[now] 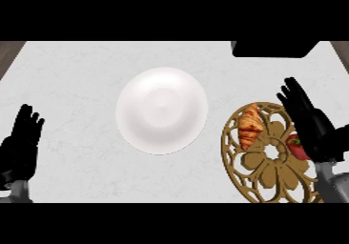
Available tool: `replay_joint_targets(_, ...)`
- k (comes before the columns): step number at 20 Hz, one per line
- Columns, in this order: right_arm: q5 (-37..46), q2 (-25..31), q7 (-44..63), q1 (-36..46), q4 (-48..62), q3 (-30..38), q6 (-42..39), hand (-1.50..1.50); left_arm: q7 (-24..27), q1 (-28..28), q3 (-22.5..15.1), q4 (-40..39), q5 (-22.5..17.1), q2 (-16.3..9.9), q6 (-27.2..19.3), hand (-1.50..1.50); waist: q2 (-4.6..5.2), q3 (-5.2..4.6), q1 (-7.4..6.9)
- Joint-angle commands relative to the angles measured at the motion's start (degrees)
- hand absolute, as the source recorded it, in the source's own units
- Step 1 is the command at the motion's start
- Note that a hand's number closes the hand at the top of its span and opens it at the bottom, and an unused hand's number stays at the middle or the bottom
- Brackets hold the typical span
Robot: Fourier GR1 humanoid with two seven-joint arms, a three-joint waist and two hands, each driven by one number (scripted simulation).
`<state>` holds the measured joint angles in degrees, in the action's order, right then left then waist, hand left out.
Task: Pick the bell pepper from the placemat and place it in the plate
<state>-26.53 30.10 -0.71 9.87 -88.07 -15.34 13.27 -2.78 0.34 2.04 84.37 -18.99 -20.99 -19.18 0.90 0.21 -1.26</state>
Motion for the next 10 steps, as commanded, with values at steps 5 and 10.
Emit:
replay_joint_targets(5, -22.05, -7.64, -11.17, 2.04, -11.86, 6.07, -21.94, -1.5, 5.8, 1.78, -3.79, 0.49, 9.91, -8.09, 3.39, 0.0, -1.84, 0.78, 3.02)
replay_joint_targets(10, -23.72, -6.15, -29.15, -5.72, -8.05, 22.54, -25.49, -1.5, 9.08, 6.19, -6.86, 0.36, 13.16, -9.81, 6.1, 0.0, -1.28, 0.31, 4.7)
